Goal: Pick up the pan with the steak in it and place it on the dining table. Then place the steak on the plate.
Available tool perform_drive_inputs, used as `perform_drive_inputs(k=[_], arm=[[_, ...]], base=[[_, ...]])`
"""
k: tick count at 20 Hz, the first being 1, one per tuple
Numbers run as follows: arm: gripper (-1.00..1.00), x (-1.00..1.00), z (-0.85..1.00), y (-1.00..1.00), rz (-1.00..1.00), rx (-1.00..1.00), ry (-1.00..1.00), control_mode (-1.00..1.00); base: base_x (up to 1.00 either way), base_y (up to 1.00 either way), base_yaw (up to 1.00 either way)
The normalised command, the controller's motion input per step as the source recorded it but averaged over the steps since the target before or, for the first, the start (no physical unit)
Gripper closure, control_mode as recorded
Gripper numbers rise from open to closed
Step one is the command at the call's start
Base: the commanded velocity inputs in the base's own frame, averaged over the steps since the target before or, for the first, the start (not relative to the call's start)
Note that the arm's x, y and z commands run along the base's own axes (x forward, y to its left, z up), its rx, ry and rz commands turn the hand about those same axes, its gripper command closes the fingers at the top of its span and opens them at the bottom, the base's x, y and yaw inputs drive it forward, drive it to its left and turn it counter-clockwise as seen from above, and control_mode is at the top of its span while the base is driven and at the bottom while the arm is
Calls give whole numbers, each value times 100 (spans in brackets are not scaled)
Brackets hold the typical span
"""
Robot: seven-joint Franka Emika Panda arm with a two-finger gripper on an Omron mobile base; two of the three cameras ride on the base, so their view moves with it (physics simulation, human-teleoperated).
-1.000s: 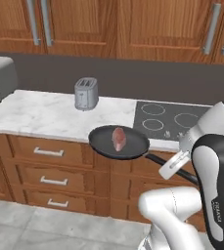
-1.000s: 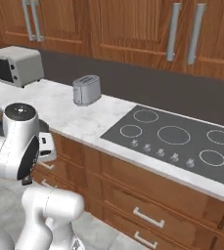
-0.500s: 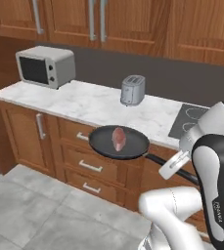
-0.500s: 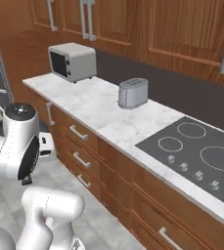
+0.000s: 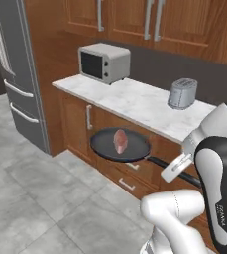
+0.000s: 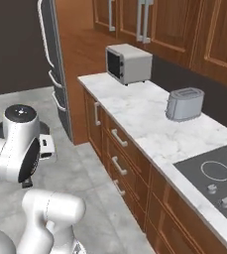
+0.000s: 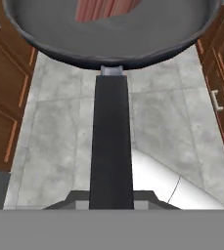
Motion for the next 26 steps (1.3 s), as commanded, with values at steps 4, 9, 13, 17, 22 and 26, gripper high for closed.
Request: perform_drive_inputs(k=[4, 9, 13, 17, 22, 26], arm=[[100, 0, 0, 0, 0, 0, 0, 100], [100, 0, 0, 0, 0, 0, 0, 100], [100, 0, 0, 0, 0, 0, 0, 100], [100, 0, 0, 0, 0, 0, 0, 100], [100, 0, 0, 0, 0, 0, 0, 100], [100, 0, 0, 0, 0, 0, 0, 100]], base=[[-3, 0, 50], [-3, 0, 50], [-3, 0, 50], [-1, 0, 50], [0, 0, 50], [0, 0, 50]])
